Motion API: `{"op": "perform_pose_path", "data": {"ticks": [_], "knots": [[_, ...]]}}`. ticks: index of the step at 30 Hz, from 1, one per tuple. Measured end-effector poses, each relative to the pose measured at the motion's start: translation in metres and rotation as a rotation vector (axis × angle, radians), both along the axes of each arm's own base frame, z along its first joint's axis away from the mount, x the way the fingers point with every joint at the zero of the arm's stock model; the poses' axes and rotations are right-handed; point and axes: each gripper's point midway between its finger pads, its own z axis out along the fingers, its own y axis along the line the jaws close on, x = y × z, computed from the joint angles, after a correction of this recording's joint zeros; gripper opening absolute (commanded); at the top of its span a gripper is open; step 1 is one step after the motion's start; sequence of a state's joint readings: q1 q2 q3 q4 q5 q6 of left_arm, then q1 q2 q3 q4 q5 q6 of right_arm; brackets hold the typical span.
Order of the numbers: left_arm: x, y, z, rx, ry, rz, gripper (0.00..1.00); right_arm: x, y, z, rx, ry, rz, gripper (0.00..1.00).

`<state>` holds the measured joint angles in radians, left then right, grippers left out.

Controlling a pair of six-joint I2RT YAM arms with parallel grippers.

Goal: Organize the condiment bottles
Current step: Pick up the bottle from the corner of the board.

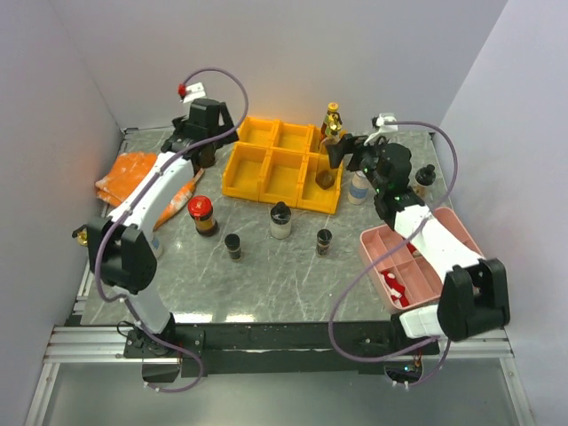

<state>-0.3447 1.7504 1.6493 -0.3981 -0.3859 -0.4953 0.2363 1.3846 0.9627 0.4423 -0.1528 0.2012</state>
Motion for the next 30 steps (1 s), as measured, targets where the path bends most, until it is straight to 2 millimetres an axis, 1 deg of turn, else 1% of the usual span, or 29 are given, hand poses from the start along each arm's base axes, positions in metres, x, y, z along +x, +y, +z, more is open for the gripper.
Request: {"op": "perform_pose_path", "data": {"ticks": [3,5,6,8,9,11,12,14,16,18,20,23,26,30], "knots": [[-0.016,0.023,0.008,0.021,-0.001,0.112,0.97,-0.021,0.008,-0.002,0.01,0.073,0.001,1.0],[-0.022,0.039,0.006,0.044,0.005,0.157,0.97,-0.036,0.011,-0.002,0.036,0.119,0.009,1.0],[-0.022,0.047,0.005,0.049,0.013,0.169,0.97,-0.041,0.01,0.001,0.05,0.131,0.008,1.0],[-0.016,0.061,0.0,0.059,0.035,0.19,0.98,-0.052,0.009,0.008,0.081,0.146,0.009,1.0],[-0.01,0.067,-0.002,0.063,0.04,0.196,0.99,-0.056,0.009,0.011,0.09,0.148,0.013,1.0],[0.007,0.08,-0.007,0.082,0.045,0.205,0.99,-0.063,0.009,0.018,0.106,0.143,0.016,1.0],[0.015,0.084,-0.012,0.097,0.053,0.206,0.97,-0.067,0.008,0.021,0.106,0.142,0.016,1.0],[0.029,0.086,-0.02,0.126,0.06,0.194,0.95,-0.073,0.005,0.024,0.103,0.14,0.007,1.0],[0.043,0.083,-0.033,0.164,0.074,0.165,0.94,-0.079,-0.001,0.029,0.099,0.133,-0.011,1.0],[0.052,0.079,-0.05,0.196,0.095,0.131,0.94,-0.085,-0.004,0.038,0.102,0.112,-0.018,1.0],[0.057,0.077,-0.066,0.219,0.119,0.1,0.94,-0.091,-0.008,0.05,0.114,0.074,-0.023,1.0],[0.065,0.075,-0.084,0.221,0.124,0.052,0.94,-0.099,-0.01,0.065,0.13,0.023,-0.02,1.0],[0.072,0.08,-0.091,0.217,0.097,0.026,0.86,-0.103,-0.013,0.073,0.141,-0.009,-0.024,1.0],[0.084,0.086,-0.092,0.212,0.019,0.016,0.84,-0.101,-0.016,0.075,0.147,-0.027,-0.044,1.0]]}}
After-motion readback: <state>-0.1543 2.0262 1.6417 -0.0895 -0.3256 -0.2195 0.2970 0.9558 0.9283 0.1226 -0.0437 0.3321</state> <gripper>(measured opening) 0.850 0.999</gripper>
